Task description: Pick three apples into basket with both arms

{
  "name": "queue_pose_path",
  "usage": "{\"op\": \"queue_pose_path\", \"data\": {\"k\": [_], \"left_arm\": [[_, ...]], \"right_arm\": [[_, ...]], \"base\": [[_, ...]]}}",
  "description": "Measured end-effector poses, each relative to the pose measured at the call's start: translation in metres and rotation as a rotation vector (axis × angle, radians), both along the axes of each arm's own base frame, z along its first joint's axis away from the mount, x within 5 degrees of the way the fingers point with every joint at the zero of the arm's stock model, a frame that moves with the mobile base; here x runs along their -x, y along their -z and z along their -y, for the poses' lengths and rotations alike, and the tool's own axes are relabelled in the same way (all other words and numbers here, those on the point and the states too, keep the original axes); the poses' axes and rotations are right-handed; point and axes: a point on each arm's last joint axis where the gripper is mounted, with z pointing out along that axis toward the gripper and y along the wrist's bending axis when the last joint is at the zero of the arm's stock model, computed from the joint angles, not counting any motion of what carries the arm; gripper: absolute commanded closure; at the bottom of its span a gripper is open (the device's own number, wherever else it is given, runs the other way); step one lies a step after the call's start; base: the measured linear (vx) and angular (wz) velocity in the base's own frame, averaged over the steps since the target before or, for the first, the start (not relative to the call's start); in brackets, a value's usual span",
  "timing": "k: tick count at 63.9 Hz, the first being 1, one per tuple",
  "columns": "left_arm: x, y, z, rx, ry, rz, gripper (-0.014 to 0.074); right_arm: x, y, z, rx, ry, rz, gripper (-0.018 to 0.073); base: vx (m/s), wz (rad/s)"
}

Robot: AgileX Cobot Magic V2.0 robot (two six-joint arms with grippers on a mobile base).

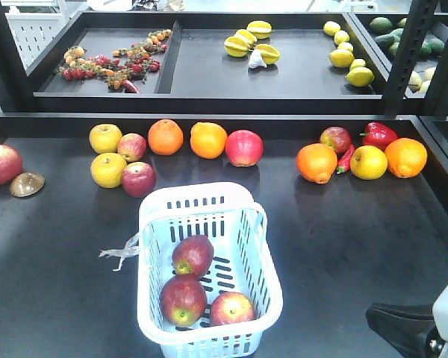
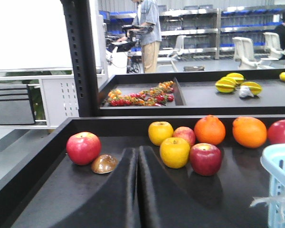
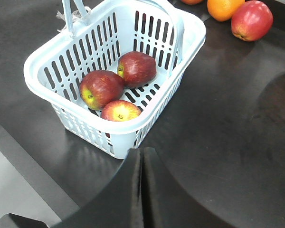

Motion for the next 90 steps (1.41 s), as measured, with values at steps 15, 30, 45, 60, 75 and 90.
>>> {"op": "queue_pose_path", "data": {"k": [15,30,45,60,75,90], "left_arm": [[0.000,0.000,0.000,0.067,-0.002,0.008,0.0603],[0.000,0.000,0.000,0.075,-0.002,0.008,0.0603],[0.000,0.000,0.000,0.075,-0.002,0.008,0.0603],[0.000,0.000,0.000,0.075,-0.002,0.008,0.0603],[0.000,0.000,0.000,0.075,-0.002,0.008,0.0603],[0.000,0.000,0.000,0.075,-0.002,0.008,0.0603]], "right_arm": [[0.000,0.000,0.000,0.000,0.000,0.000,0.0564],[0.000,0.000,0.000,0.000,0.000,0.000,0.0564],[0.000,0.000,0.000,0.000,0.000,0.000,0.0564],[0.000,0.000,0.000,0.000,0.000,0.000,0.0564],[0.002,0.024,0.007,0.008,0.065,0.008,0.0564],[0.022,0.093,0.028,-0.197,0.350,-0.074,0.0564]], "base": [[0.00,0.00],[0.00,0.00],[0.00,0.00],[0.00,0.00],[0.00,0.00],[0.00,0.00]]}}
